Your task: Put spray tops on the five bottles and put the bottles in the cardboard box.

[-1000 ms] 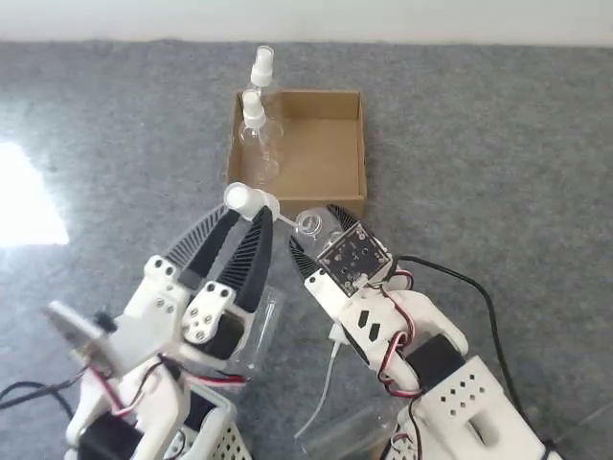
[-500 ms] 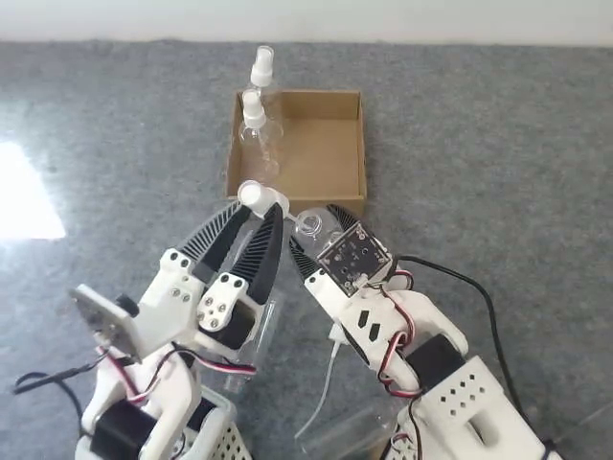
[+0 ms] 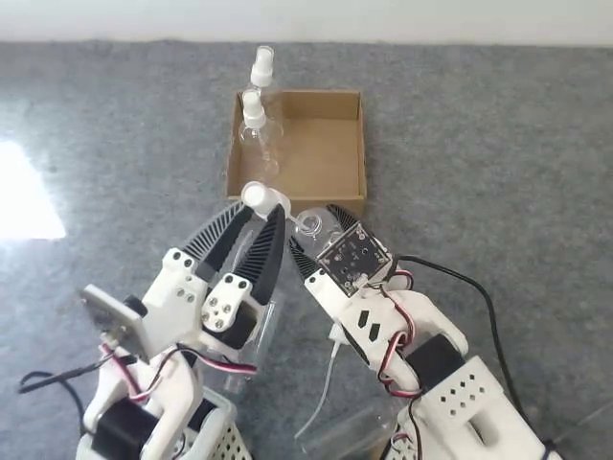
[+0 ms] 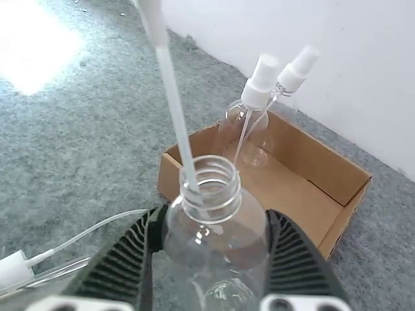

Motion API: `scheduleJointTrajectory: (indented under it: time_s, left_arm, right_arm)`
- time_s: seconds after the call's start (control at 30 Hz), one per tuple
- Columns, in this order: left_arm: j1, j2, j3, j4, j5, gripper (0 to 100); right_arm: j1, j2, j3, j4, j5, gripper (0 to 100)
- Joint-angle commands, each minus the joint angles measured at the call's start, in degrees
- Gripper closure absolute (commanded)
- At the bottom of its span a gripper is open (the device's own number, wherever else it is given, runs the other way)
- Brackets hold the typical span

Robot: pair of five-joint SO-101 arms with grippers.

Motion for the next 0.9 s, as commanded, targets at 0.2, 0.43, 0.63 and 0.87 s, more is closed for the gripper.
scheduleJointTrajectory:
  time_s: [0.2,0.43,0.63,0.87]
  left_arm:
    - [3.69,1.23,-0.31,-1.32,-2.99,99]
    - [3.69,13.63,-6.64,1.58,-2.64,99]
    - [3.78,15.03,-7.34,2.2,-2.81,99]
    - [3.78,15.56,-7.25,2.29,-2.9,99]
  right_arm:
    - [0.48,-2.24,-0.79,-1.01,0.7,91.3]
    - [0.75,-2.24,-0.79,-1.01,0.7,91.3]
    - [0.75,-2.24,-0.79,-0.92,0.7,91.2]
    - [0.75,-2.24,-0.79,-1.1,0.7,91.2]
